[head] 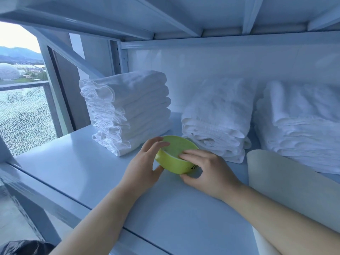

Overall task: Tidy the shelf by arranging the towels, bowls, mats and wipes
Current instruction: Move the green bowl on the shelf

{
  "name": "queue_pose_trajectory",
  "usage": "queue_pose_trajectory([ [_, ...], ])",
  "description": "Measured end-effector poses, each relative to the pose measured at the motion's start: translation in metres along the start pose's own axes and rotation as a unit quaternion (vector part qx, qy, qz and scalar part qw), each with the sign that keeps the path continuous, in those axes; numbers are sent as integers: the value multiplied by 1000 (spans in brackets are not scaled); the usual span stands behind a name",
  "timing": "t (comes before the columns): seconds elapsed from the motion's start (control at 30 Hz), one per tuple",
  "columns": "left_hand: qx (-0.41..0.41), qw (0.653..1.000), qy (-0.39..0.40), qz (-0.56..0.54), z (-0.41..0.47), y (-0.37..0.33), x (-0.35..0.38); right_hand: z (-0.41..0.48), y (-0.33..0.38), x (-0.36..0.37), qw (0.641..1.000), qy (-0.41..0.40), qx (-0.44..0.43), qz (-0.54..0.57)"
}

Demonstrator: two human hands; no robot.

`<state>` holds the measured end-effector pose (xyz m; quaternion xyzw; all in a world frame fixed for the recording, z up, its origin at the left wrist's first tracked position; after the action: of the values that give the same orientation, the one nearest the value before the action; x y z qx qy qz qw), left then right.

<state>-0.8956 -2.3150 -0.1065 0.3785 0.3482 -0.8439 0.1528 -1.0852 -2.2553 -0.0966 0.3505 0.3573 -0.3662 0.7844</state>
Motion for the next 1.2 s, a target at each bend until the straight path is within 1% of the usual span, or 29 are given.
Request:
queue_pose_trajectory([
  [0.13, 1, 1000, -24, 12, -1, -1, -3, 1, 1, -2, 1000, -20, -7, 14],
  [0.27, -5, 999, -51, 15, -1, -5, -6, 1, 0, -4, 1000, -16, 0, 20],
  [0.37, -21, 997, -75, -8, -3, -7, -9, 1, 2, -6, 1000, -24, -5, 12],
  [0.5, -66, 989, -123, -57, -3, -12, -12, 0, 3, -12, 998, -58, -17, 6],
  [0.6, -67, 986, -138, -66, -2, -8, -12, 2, 0, -16, 996, -78, -16, 28],
  [0.67, -58, 988, -137, -52, 1, -7, -12, 4, -3, -18, 995, -91, -13, 45],
  [0.73, -31, 991, -130, -13, 5, -10, -15, 5, -6, -20, 993, -102, -4, 62],
  [0.77, -19, 993, -113, 1, 8, -13, -17, 6, -7, -21, 992, -108, 1, 69],
  [0.87, 16, 998, -32, 42, 16, -21, -18, 7, -9, -24, 990, -114, 4, 82],
  [0.93, 20, 996, -5, 90, 20, -26, -18, 6, -8, -25, 990, -110, 4, 87],
  [1.0, 17, 994, -8, 111, 23, -33, -21, 6, -8, -25, 989, -111, 9, 93],
  [1.07, 6, 994, -18, 105, 27, -39, -23, 6, -9, -27, 987, -121, 19, 104],
  [1.2, -59, 995, -24, 74, 37, -50, -28, 10, -12, -30, 984, -139, 24, 110],
])
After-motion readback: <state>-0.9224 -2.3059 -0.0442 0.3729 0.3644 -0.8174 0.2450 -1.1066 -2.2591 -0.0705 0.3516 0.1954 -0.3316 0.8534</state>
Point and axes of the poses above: each hand's wrist, its own z-axis towards the middle knuckle, its own x-axis out of the palm, y = z × x, the point moved 1 cm from there along z, towards the middle knuckle, and after that the axes turned 10 degrees about y, right-handed, at the moved point
